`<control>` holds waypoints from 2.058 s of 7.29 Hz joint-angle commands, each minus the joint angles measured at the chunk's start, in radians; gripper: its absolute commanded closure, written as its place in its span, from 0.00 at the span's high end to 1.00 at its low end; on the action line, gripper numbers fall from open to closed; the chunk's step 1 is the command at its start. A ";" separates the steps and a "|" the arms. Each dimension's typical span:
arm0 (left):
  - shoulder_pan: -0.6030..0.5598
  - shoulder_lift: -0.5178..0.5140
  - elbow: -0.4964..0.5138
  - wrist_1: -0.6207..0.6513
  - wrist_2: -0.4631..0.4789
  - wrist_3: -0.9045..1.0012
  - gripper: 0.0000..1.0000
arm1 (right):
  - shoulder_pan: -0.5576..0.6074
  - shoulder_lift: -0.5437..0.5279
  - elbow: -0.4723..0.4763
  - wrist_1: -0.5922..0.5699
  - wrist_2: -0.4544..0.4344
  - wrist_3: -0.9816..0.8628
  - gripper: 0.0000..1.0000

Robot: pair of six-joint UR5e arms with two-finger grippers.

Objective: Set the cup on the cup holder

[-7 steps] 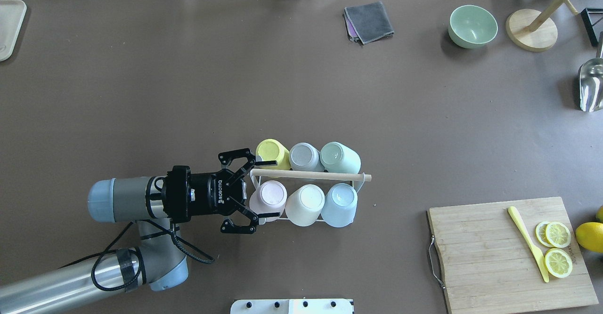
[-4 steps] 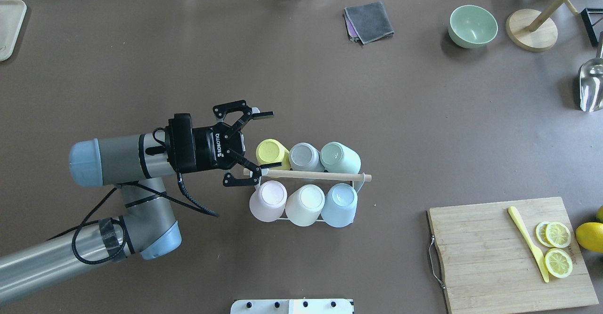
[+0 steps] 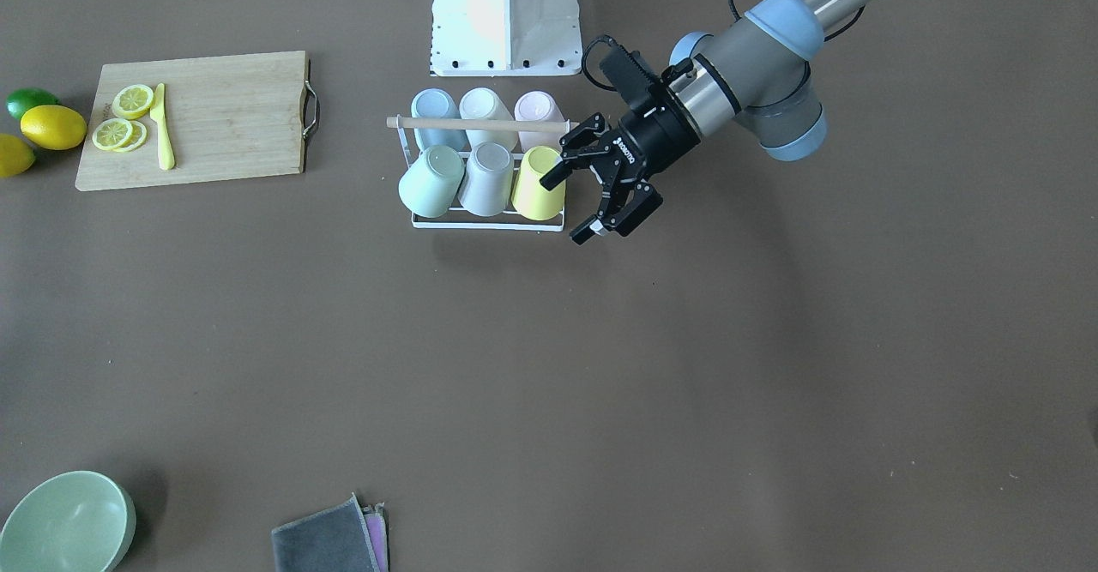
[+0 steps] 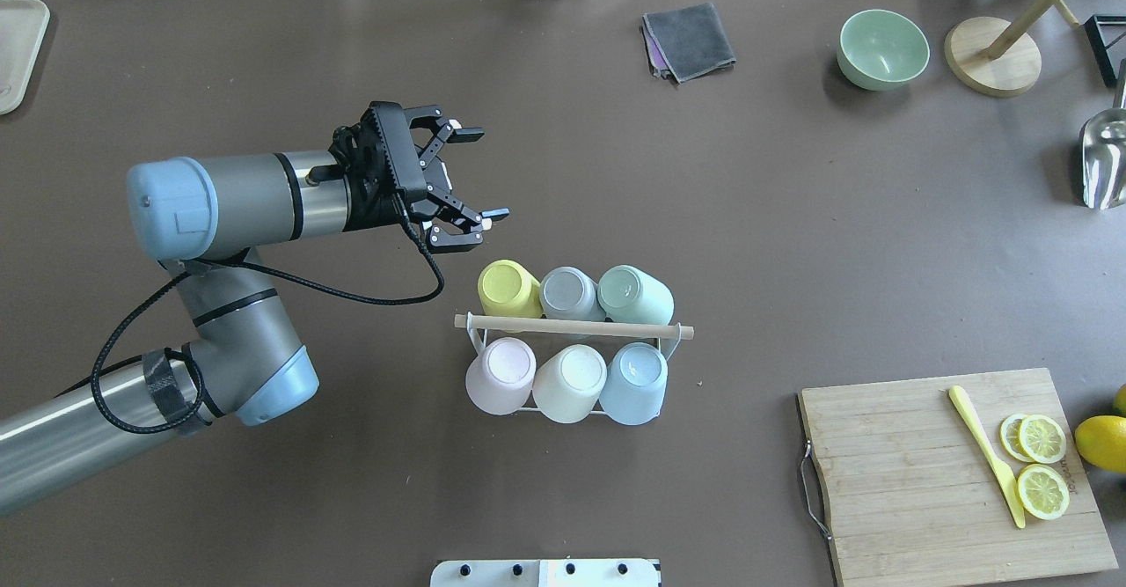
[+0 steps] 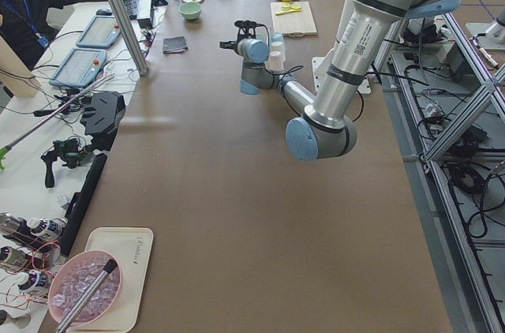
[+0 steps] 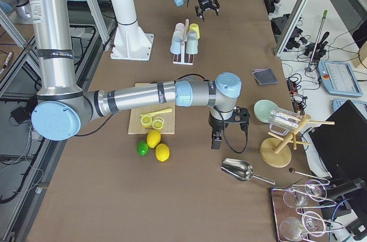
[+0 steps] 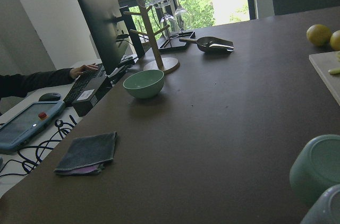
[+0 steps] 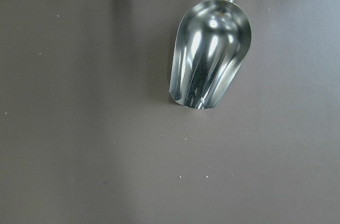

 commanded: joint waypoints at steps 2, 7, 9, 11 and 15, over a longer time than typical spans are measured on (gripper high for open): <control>-0.050 0.003 -0.039 0.550 0.099 0.003 0.98 | -0.006 -0.009 0.025 -0.003 -0.001 0.000 1.00; -0.155 0.125 -0.246 1.178 0.239 -0.003 0.98 | 0.002 -0.009 0.081 -0.075 -0.022 -0.002 1.00; -0.299 0.159 -0.305 1.345 0.226 -0.006 0.98 | 0.002 -0.009 0.081 -0.075 -0.024 -0.002 1.00; -0.414 0.194 -0.305 1.389 0.001 -0.131 0.98 | 0.000 -0.008 0.081 -0.074 -0.022 -0.002 1.00; -0.753 0.455 -0.293 1.367 -0.452 -0.126 0.98 | -0.006 -0.009 0.101 -0.075 -0.024 -0.002 1.00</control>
